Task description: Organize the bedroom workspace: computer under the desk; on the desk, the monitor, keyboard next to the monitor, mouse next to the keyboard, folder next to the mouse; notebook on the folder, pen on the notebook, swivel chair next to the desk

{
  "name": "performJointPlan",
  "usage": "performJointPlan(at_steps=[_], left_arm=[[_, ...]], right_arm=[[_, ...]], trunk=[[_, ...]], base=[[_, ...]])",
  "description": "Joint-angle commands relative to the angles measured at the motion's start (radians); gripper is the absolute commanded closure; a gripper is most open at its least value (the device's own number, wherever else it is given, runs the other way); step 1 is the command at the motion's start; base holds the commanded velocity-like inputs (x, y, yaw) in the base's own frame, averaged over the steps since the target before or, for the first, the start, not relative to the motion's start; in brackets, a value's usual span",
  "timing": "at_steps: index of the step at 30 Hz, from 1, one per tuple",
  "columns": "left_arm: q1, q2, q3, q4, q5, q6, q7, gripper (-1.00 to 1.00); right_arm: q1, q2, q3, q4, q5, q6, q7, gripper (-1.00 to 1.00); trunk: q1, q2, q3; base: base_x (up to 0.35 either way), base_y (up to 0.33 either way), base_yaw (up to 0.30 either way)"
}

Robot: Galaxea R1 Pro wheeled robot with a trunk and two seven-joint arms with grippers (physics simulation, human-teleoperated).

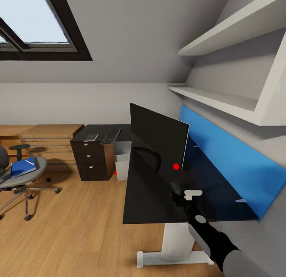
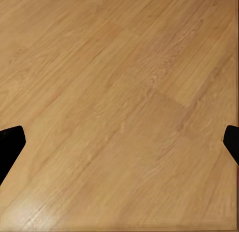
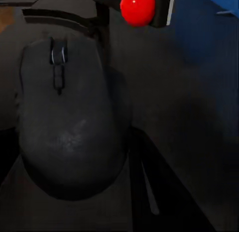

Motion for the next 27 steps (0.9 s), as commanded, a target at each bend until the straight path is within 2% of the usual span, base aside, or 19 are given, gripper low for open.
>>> performJointPlan(at_steps=[1, 4, 5, 6, 7, 12, 18, 27], left_arm=[[-0.001, 0.0, -0.009, -0.001, 0.002, -0.002, 0.008, -1.0], [-0.001, 0.0, -0.009, 0.005, 0.001, -0.002, 0.008, -1.0], [-0.001, -0.001, -0.009, 0.01, 0.001, -0.002, 0.008, -1.0], [-0.001, -0.001, -0.011, 0.022, 0.001, -0.001, 0.008, -1.0], [0.0, -0.001, -0.015, 0.046, 0.0, -0.001, 0.007, -1.0], [0.0, 0.0, -0.016, 0.061, -0.002, -0.001, 0.005, -1.0], [-0.001, 0.0, -0.017, 0.062, -0.003, -0.001, 0.005, -1.0], [0.0, -0.001, -0.019, 0.062, -0.004, -0.001, 0.003, -1.0]], right_arm=[[0.009, 0.018, 0.008, -0.024, -0.011, 0.031, -0.016, 1.0], [0.019, 0.074, 0.009, -0.053, -0.008, 0.113, -0.025, 1.0], [0.02, 0.085, 0.009, -0.055, -0.008, 0.124, -0.026, 1.0], [0.021, 0.107, 0.009, -0.057, -0.007, 0.147, -0.028, 1.0], [0.022, 0.144, 0.009, -0.06, -0.006, 0.194, -0.029, 1.0], [0.023, 0.225, 0.008, -0.064, -0.011, 0.268, -0.032, 1.0], [0.023, 0.263, 0.009, -0.062, -0.015, 0.276, -0.03, 1.0], [0.035, 0.27, 0.008, -0.058, -0.011, 0.277, -0.03, 1.0]], trunk=[[0.0, -0.001, -0.001], [0.0, -0.001, -0.001], [0.0, -0.001, -0.001], [0.0, -0.001, -0.001], [0.0, -0.001, -0.001], [0.0, -0.001, -0.001], [0.0, -0.001, -0.001], [0.0, -0.001, -0.001]], base=[[0.0, 0.0, 0.0], [0.0, 0.0, 0.0], [0.0, 0.0, 0.0], [0.0, 0.0, 0.0], [0.027, 0.06, 0.0], [0.114, 0.205, 0.0], [0.149, 0.264, 0.0], [0.152, 0.291, 0.0]])
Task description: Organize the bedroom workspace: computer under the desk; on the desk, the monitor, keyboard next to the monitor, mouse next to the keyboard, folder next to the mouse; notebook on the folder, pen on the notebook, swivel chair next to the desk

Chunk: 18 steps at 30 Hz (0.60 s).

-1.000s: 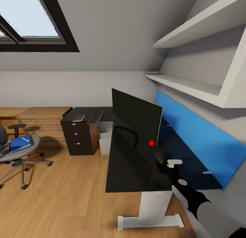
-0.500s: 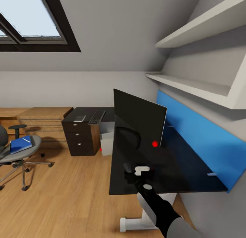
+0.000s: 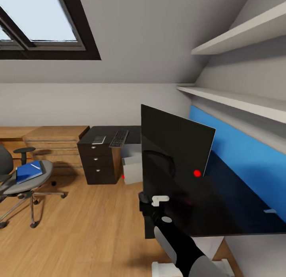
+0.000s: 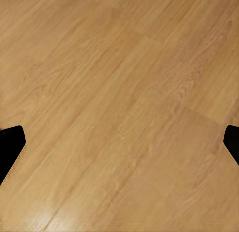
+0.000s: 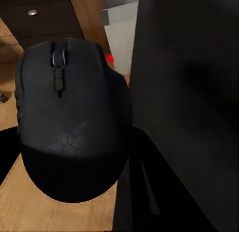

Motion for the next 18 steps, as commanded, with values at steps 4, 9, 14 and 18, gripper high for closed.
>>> performJointPlan(at_steps=[4, 9, 14, 18], left_arm=[[-0.001, 0.001, -0.029, -0.001, 0.002, -0.001, 0.007, -1.0], [-0.001, 0.001, -0.053, -0.001, 0.003, 0.002, 0.005, -1.0], [-0.001, 0.002, -0.061, -0.001, 0.004, 0.002, 0.006, -1.0], [-0.001, 0.002, -0.062, -0.001, 0.004, 0.007, 0.007, -1.0]], right_arm=[[0.003, 0.003, 0.007, -0.005, -0.013, 0.003, -0.009, 1.0], [0.004, 0.0, 0.005, -0.005, -0.014, -0.003, -0.009, 1.0], [0.009, 0.0, 0.006, -0.002, -0.011, -0.004, -0.009, 1.0], [0.014, 0.001, 0.008, -0.002, -0.009, -0.007, -0.009, 1.0]], trunk=[[0.0, -0.001, -0.001], [0.0, -0.001, -0.001], [0.0, -0.001, 0.004], [0.0, -0.001, 0.008]], base=[[0.152, 0.306, 0.0], [0.152, 0.308, -0.025], [0.152, 0.309, -0.19], [0.149, 0.311, -0.201]])
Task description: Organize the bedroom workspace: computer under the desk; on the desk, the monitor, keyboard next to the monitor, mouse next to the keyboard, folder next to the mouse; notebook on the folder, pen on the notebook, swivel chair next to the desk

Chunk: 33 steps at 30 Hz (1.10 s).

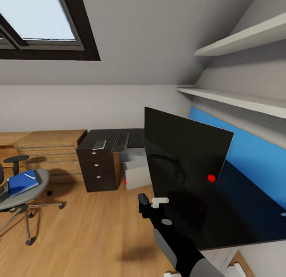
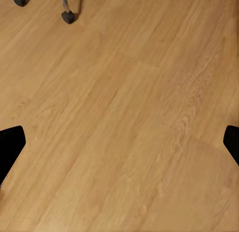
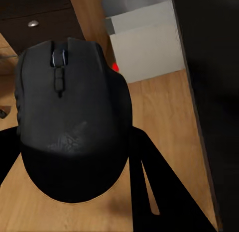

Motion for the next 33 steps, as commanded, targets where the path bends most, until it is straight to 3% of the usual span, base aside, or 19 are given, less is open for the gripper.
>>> performJointPlan(at_steps=[1, 6, 13, 24, 33], left_arm=[[0.0, 0.001, -0.009, -0.001, 0.002, 0.0, 0.008, -1.0], [0.0, 0.001, -0.009, -0.001, 0.004, 0.003, 0.008, -1.0], [0.0, 0.001, -0.007, -0.001, 0.003, 0.093, 0.011, -1.0], [0.0, 0.0, -0.007, -0.001, 0.003, 0.097, 0.011, -1.0], [0.0, -0.001, -0.008, -0.001, 0.002, 0.098, 0.011, -1.0]], right_arm=[[0.001, 0.0, 0.006, -0.001, -0.009, -0.001, -0.01, 1.0], [0.002, 0.001, 0.008, -0.001, -0.008, -0.005, -0.011, 1.0], [0.002, 0.002, 0.028, -0.003, -0.007, -0.006, -0.012, 1.0], [0.004, 0.002, 0.029, -0.003, -0.007, -0.011, -0.012, 1.0], [0.005, 0.002, 0.03, -0.003, -0.006, -0.012, -0.018, 1.0]], trunk=[[0.0, -0.001, -0.001], [0.0, -0.001, 0.0], [0.0, -0.001, 0.0], [0.0, -0.001, 0.01], [0.0, -0.001, 0.023]], base=[[0.145, 0.312, -0.139], [0.129, 0.313, -0.044], [0.111, 0.314, -0.002], [0.11, 0.275, 0.0], [0.203, 0.141, 0.0]])
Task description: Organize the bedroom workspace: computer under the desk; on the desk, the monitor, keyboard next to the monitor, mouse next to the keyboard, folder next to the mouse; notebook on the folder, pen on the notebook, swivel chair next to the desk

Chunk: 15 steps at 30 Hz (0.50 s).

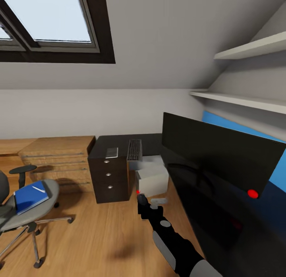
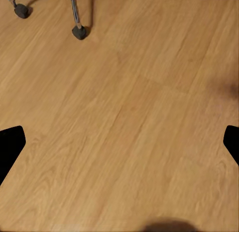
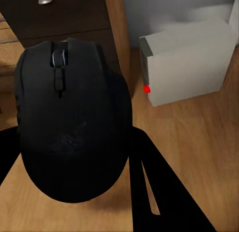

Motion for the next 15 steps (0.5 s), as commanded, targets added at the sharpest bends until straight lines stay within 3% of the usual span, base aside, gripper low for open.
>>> performJointPlan(at_steps=[1, 5, 8, 9, 10, 15], left_arm=[[0.0, 0.001, -0.009, -0.001, 0.004, -0.002, 0.007, -1.0], [-0.001, 0.0, -0.009, -0.001, 0.004, -0.001, 0.007, -1.0], [-0.001, 0.0, -0.009, -0.001, 0.004, -0.001, 0.007, -1.0], [-0.001, -0.001, -0.009, -0.001, 0.004, -0.001, 0.007, -1.0], [-0.001, -0.001, -0.009, -0.001, 0.004, -0.002, 0.007, -1.0], [-0.001, -0.001, -0.009, -0.001, 0.004, -0.001, 0.007, -1.0]], right_arm=[[-0.001, -0.001, 0.004, -0.002, -0.01, 0.002, -0.015, 1.0], [-0.001, 0.004, 0.018, -0.001, -0.01, -0.031, -0.107, 1.0], [0.001, 0.011, 0.088, -0.002, -0.01, -0.081, -0.199, 1.0], [0.002, 0.011, 0.129, -0.002, -0.011, -0.1, -0.23, 1.0], [0.004, 0.011, 0.213, -0.002, -0.011, -0.142, -0.291, 1.0], [0.004, 0.011, 0.268, -0.001, -0.013, -0.169, -0.342, 1.0]], trunk=[[0.001, -0.001, 0.0], [0.001, -0.001, 0.007], [0.001, -0.001, 0.011], [0.001, -0.001, 0.013], [0.001, -0.001, 0.013], [0.001, -0.001, 0.014]], base=[[0.301, 0.056, 0.0], [0.317, 0.024, 0.0], [0.326, 0.007, 0.0], [0.328, 0.003, 0.0], [0.33, 0.001, 0.0], [0.331, 0.049, 0.0]])
